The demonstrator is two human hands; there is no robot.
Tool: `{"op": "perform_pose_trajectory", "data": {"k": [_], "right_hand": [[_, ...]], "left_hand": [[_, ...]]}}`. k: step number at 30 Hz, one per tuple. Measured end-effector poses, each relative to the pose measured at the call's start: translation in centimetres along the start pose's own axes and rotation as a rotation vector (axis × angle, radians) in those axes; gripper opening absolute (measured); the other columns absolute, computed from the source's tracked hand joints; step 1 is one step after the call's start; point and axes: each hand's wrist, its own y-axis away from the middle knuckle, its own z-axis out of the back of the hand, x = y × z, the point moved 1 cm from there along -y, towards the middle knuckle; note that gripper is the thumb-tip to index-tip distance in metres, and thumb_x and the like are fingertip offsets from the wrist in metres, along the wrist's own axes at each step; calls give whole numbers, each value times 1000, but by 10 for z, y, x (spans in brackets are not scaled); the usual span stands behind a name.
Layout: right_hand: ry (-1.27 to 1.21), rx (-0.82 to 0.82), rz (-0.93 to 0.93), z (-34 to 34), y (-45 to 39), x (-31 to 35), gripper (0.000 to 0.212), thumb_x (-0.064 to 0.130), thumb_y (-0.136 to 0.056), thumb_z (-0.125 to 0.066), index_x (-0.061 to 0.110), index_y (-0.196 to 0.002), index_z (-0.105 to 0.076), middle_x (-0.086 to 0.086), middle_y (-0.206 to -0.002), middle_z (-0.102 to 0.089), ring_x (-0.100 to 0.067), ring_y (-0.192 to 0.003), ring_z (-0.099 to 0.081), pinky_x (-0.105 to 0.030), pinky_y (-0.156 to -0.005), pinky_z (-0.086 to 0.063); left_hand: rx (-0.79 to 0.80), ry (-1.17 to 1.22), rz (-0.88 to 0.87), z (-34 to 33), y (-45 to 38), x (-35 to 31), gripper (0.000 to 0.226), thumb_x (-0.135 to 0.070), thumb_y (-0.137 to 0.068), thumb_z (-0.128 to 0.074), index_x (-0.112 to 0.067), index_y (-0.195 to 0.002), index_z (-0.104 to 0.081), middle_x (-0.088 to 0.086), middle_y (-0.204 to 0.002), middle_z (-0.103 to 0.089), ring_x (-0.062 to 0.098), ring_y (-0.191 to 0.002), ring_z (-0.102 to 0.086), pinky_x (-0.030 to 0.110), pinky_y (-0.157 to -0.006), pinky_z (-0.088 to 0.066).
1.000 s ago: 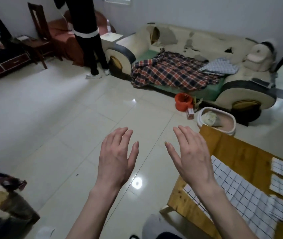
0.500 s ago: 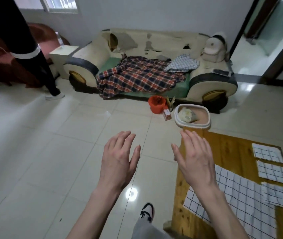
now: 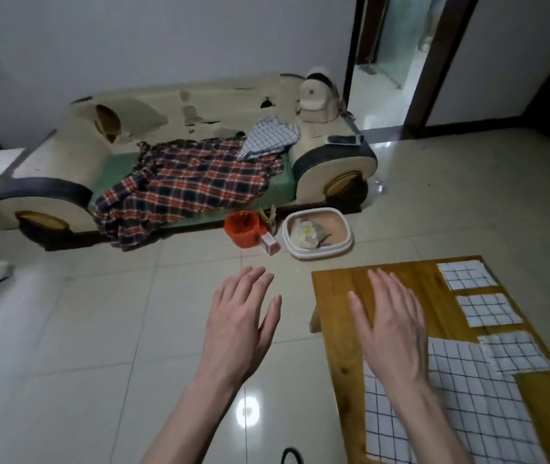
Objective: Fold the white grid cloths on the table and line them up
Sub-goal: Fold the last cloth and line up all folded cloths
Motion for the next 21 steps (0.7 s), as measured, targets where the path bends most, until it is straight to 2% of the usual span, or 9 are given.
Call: {"op": "perform_pose_trajectory", "data": {"k": [12,16,21], "right_hand": [[134,-138,-454,-7,-17,-38,70,63,-105,-25,18,-155,-42,-6,-158,-48,-24,-148,-40,-41,-121,-25],[141,-142,-646,-20,-26,-36,76,69,-103,-18,21,-159,-35,-2,-164,-39,-19,-154,-30,-39,-124,-22],[152,-214,-849,-29,-35,-21,76,69,-103,-19,22,-160,-34,-3,-165,-38,-21,-153,-34,-45,-122,-31]], "left_hand": [[236,237,-421,-102,-109,-31,42,-42,-108,-47,-16,-139,-63,2,-143,-62,21,-140,-50,43,-114,-43],[329,320,-594,-134,-147,-39,44,-43,-109,-45,-17,-139,-63,1,-143,-61,20,-141,-49,43,-115,-43],[421,412,-792,-164,-190,-48,42,-42,-109,-46,-18,-137,-64,0,-143,-61,19,-141,-49,44,-116,-43]]}}
